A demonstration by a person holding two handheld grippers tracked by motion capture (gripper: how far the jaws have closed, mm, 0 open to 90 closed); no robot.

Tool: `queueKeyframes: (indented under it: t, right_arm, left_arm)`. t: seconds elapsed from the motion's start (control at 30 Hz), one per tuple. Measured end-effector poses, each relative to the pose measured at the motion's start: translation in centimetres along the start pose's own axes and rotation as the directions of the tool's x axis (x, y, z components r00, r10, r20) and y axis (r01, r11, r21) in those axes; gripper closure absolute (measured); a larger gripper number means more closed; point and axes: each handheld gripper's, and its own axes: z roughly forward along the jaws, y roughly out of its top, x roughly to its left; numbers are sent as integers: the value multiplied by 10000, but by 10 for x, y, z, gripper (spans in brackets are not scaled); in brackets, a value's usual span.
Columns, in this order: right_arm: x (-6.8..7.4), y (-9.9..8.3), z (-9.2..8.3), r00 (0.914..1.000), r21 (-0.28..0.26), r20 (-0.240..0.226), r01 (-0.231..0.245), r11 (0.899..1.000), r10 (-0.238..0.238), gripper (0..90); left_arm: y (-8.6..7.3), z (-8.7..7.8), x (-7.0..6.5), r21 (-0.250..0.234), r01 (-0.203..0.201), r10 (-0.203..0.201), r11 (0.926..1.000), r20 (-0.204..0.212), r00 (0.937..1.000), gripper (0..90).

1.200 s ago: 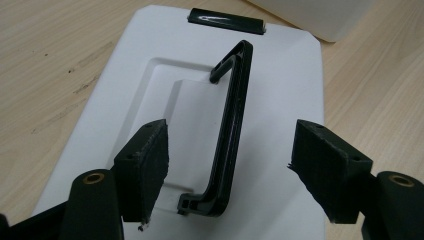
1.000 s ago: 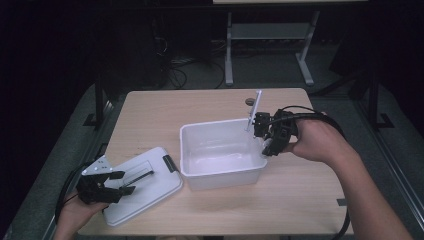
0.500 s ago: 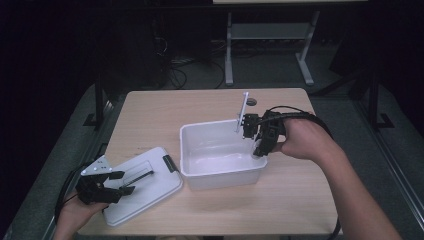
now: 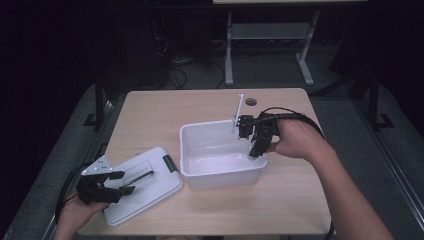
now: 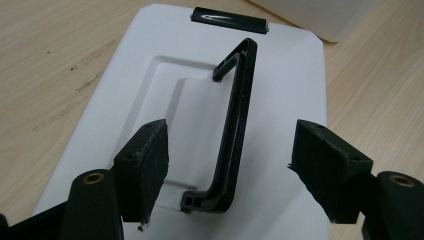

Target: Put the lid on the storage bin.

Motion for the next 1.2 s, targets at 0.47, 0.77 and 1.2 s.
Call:
queueKeyframes:
  t: [0.47, 0.77, 1.2]
  right_arm:
    - [-6, 3, 25, 9998, 285, -181, -25, 9996, 30, 594]
    - [-8, -1, 36, 9993, 209, -305, -197, 9996, 204, 594]
    - [-12, -2, 53, 9988, 343, -371, -297, 9990, 309, 595]
  left_arm:
    - [-1, 1, 0, 15, 86, -86, 10000, 45, 10000, 301]
    - [-1, 1, 0, 32, 43, -44, 10000, 66, 10000, 299]
    - [-1, 2, 0, 46, 76, -77, 10000, 86, 9999, 299]
